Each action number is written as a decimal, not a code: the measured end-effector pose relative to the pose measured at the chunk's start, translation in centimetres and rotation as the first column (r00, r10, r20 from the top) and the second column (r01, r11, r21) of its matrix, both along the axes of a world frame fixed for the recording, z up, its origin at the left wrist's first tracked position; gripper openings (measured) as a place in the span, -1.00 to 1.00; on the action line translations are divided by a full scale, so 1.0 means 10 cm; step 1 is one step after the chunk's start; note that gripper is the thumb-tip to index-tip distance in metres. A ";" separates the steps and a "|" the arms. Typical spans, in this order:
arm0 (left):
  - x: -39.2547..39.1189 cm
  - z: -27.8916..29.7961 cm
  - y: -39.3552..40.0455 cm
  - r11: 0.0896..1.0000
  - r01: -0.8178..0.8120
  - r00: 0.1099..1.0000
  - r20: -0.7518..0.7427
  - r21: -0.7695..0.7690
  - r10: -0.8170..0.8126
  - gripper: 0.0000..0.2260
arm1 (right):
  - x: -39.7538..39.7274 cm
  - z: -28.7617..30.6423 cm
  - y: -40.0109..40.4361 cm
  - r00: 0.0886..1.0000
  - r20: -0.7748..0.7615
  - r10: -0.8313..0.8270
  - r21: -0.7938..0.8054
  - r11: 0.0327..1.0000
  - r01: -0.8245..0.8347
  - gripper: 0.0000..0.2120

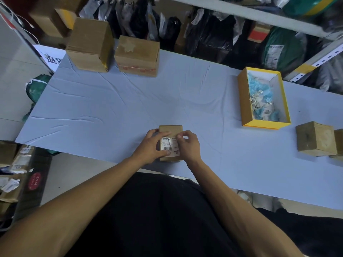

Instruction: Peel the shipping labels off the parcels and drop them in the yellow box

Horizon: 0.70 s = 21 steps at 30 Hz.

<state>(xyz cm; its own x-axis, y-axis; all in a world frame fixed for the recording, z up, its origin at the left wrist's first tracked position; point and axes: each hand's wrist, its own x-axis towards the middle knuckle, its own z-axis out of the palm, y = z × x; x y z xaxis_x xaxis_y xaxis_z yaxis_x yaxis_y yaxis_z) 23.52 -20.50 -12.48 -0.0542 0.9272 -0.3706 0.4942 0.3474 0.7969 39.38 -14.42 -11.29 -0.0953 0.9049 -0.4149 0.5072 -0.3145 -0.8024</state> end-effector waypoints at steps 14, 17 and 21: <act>-0.01 -0.01 0.01 1.000 -0.008 1.000 0.012 0.008 0.008 -0.34 | 0.00 -0.10 -0.01 0.995 -0.044 0.090 0.011 0.996 -0.089 -0.88; -0.01 -0.01 0.01 1.000 -0.009 1.000 0.006 0.006 0.009 -0.33 | 0.00 -0.12 0.00 0.994 -0.063 0.090 -0.014 0.996 -0.091 -0.85; -0.01 -0.03 0.01 1.000 -0.005 1.000 0.004 0.010 0.005 -0.32 | 0.04 -0.09 -0.02 0.996 -0.082 0.043 0.006 0.999 -0.043 -0.86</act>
<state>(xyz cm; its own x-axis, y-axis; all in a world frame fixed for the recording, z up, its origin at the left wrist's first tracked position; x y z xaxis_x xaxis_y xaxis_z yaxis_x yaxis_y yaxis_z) 23.42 -20.40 -12.77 -0.0577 0.9305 -0.3616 0.4887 0.3422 0.8025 39.74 -14.59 -12.18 -0.1678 0.9009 -0.4002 0.4524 -0.2904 -0.8432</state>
